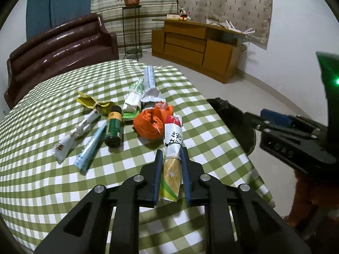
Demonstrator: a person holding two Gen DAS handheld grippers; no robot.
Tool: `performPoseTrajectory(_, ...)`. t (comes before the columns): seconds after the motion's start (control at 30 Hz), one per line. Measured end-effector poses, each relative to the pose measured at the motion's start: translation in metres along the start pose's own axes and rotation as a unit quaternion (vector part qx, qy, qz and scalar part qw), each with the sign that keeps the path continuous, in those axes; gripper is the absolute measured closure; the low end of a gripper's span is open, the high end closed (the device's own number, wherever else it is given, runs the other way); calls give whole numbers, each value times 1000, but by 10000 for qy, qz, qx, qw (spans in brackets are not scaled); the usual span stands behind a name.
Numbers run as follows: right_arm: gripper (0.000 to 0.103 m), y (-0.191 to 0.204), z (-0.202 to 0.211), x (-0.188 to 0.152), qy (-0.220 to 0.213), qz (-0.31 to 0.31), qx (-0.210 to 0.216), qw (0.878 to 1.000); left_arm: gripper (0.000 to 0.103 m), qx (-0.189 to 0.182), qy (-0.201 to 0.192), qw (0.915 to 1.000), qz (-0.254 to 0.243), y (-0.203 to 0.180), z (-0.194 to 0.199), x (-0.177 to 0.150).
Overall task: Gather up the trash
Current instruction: 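Lift the tube with the left gripper while the right gripper grasps the white toothpaste tube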
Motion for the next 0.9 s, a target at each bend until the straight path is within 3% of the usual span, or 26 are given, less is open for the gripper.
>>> performPoseTrajectory(0.3, 61, 27, 1, -1, 28, 110, 224, 9997, 85, 398, -288, 9987, 133, 33, 22, 14)
performPoseTrajectory(0.67, 61, 93, -4, -9, 173, 321, 696, 9969, 85, 1136, -293, 9922, 422, 105, 38, 1)
performPoseTrajectory(0.9, 61, 124, -11, -20, 359, 497, 820, 9947, 85, 1415, -270, 9877, 602, 139, 47, -7)
Point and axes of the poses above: each gripper's, at about its wrist camera, not at the fingertips, and z roughly against the way its jaws point, y to its left, x to its top, the point moved 10 cm from there along -z, roughly the way its jaws point, and after that the axes turned 13 degrees about -y, right-handed, at the moved point
